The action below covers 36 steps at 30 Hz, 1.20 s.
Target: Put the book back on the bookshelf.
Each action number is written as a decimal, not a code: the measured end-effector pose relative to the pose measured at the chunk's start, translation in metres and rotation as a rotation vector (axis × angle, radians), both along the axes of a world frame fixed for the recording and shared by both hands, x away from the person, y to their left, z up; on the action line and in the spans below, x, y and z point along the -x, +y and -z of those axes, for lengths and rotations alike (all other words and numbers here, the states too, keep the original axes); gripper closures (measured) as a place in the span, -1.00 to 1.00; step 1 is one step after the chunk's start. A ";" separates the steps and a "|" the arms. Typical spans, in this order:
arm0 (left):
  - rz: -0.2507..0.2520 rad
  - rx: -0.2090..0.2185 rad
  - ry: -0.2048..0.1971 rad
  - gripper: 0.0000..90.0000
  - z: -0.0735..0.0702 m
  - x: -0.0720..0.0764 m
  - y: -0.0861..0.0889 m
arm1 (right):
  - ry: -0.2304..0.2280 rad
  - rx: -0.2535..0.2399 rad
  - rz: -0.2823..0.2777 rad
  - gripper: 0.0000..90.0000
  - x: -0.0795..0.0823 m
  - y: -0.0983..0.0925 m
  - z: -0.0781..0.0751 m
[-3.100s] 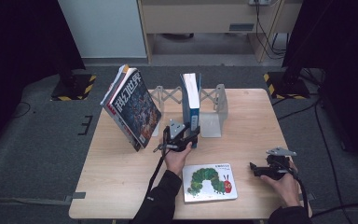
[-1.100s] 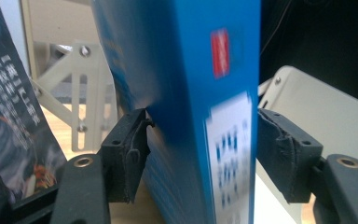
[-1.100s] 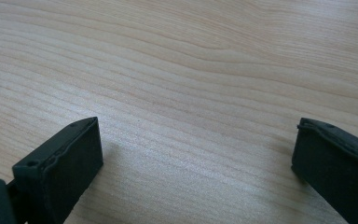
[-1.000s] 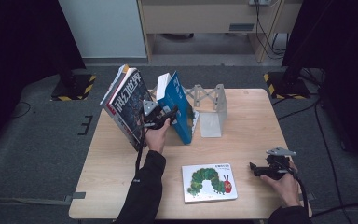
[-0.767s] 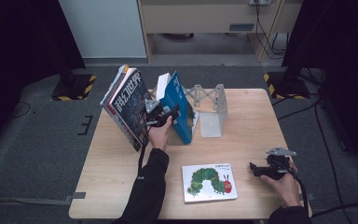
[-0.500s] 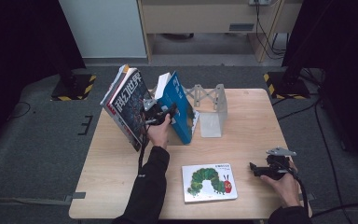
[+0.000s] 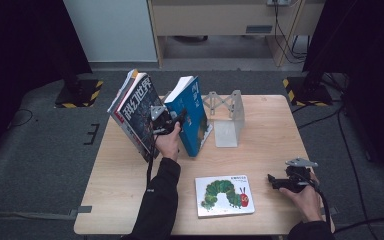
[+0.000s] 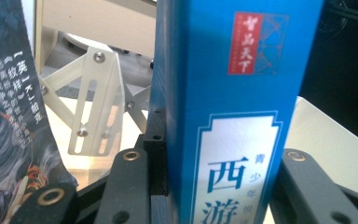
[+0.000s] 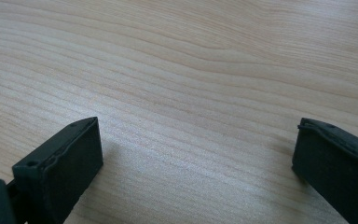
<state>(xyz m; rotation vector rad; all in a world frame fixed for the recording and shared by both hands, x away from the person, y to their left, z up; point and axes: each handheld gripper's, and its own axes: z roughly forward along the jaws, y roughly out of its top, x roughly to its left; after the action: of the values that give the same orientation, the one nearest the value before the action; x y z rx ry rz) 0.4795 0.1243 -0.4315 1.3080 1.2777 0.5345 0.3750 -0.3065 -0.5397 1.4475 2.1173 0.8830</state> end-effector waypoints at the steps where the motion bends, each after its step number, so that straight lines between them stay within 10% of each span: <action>1: 0.003 -0.008 -0.010 0.35 -0.001 0.001 -0.001 | 0.000 0.000 0.000 -0.96 0.000 0.000 0.000; 11: 0.084 -0.111 -0.092 0.34 0.004 0.024 -0.013 | -0.001 -0.001 0.004 -0.95 0.000 0.000 0.000; 21: 0.173 -0.094 -0.159 0.22 0.015 0.040 -0.022 | -0.002 0.002 0.004 -0.95 0.000 0.000 0.000; 36: 0.149 -0.184 -0.084 -0.03 0.039 0.031 -0.043 | -0.002 0.002 0.005 -0.95 0.000 0.001 0.000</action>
<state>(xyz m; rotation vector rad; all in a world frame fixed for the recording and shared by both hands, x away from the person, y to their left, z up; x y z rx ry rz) 0.4489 0.0810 -0.4705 1.5045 1.0712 0.6057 0.3747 -0.3058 -0.5396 1.4501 2.1113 0.8801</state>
